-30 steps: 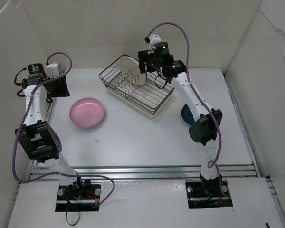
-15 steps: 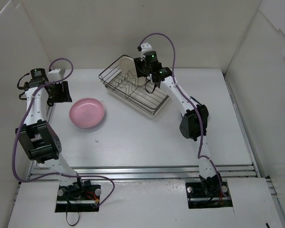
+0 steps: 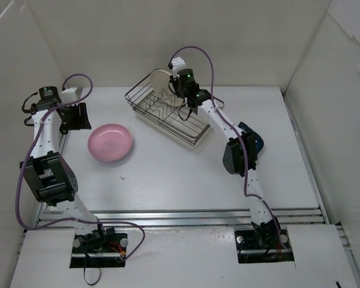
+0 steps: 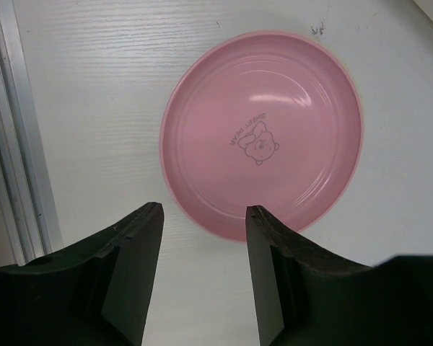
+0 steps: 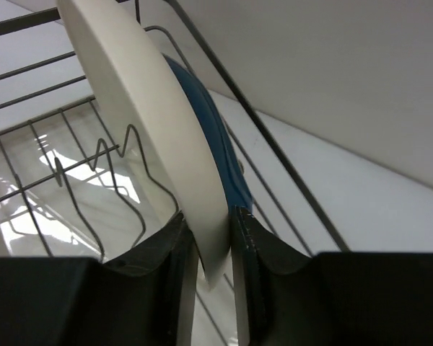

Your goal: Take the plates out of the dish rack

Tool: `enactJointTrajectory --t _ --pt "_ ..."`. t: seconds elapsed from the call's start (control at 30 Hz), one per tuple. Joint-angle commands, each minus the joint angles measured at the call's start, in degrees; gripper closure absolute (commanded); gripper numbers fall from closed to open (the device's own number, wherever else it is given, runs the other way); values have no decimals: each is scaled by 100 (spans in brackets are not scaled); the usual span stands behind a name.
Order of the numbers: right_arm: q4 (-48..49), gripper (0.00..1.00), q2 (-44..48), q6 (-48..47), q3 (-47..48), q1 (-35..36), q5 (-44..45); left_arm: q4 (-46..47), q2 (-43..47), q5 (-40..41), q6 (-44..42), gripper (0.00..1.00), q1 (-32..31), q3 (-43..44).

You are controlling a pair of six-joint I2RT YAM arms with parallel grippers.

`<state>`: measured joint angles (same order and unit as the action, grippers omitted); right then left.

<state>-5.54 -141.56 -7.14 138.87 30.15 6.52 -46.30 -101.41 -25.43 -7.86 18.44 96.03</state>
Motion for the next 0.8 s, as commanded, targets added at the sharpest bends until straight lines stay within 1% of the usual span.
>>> enactJointTrajectory --t 0.0,0.03,0.13,0.17,0.3,0.4,0.53,0.63,0.77 --pt "958 81 461 -489 -61 122 86 16 288 -6 4 51 20 144" --pt "1124 84 506 -577 -253 140 103 7 279 -6 12 51 20 153" --pt "1240 94 612 -850 -413 193 243 -1 270 -14 21 51 20 153" --pt "1240 100 612 -886 -404 193 288 -1 262 -23 21 51 20 153" --pt "1301 100 795 -1079 -553 193 376 -19 270 -23 -5 51 20 162" --pt "1678 100 1103 -1210 -842 263 560 -19 305 -23 -23 51 20 153" --pt "2222 100 1376 -1413 -949 360 1445 -10 314 -50 -14 51 20 153" --pt "2548 100 1587 -1632 -1107 404 1798 -1 323 -76 3 51 20 153" --pt "2848 100 1894 -1931 -1458 474 1826 -10 341 -94 4 51 20 197"
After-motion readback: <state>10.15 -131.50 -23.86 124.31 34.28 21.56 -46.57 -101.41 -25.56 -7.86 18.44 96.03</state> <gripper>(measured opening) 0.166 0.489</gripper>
